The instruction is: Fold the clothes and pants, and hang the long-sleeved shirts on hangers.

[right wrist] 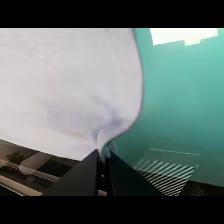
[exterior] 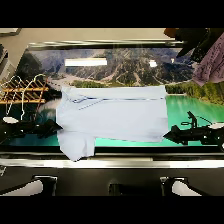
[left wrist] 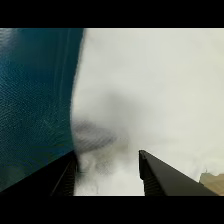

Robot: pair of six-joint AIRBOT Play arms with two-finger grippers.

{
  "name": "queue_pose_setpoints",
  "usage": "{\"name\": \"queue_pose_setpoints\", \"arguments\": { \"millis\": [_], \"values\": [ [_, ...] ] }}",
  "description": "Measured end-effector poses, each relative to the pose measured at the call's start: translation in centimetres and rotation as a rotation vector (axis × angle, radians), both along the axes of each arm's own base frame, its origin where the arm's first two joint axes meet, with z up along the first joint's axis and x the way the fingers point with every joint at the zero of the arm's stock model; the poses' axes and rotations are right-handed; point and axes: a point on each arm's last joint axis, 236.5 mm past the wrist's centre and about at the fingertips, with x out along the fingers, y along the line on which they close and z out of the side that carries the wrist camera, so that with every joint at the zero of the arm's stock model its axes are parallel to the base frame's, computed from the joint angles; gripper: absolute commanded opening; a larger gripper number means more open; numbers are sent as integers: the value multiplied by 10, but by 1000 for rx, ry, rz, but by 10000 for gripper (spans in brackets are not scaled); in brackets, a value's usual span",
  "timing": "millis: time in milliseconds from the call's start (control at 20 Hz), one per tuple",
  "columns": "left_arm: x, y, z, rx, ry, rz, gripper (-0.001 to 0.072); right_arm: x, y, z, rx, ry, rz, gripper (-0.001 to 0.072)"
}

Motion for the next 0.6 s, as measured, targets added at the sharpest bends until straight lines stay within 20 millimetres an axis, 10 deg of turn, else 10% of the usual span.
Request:
{"name": "queue_pose_setpoints", "arguments": {
  "millis": [150, 600],
  "values": [
    [1, 3, -3, 17, -2, 2, 15, 2, 2, 2, 8, -8, -1, 39],
    [14, -1, 18, -3, -49, -9, 13, 22, 30, 20, 23, -101, 80, 36]
  ]
}}
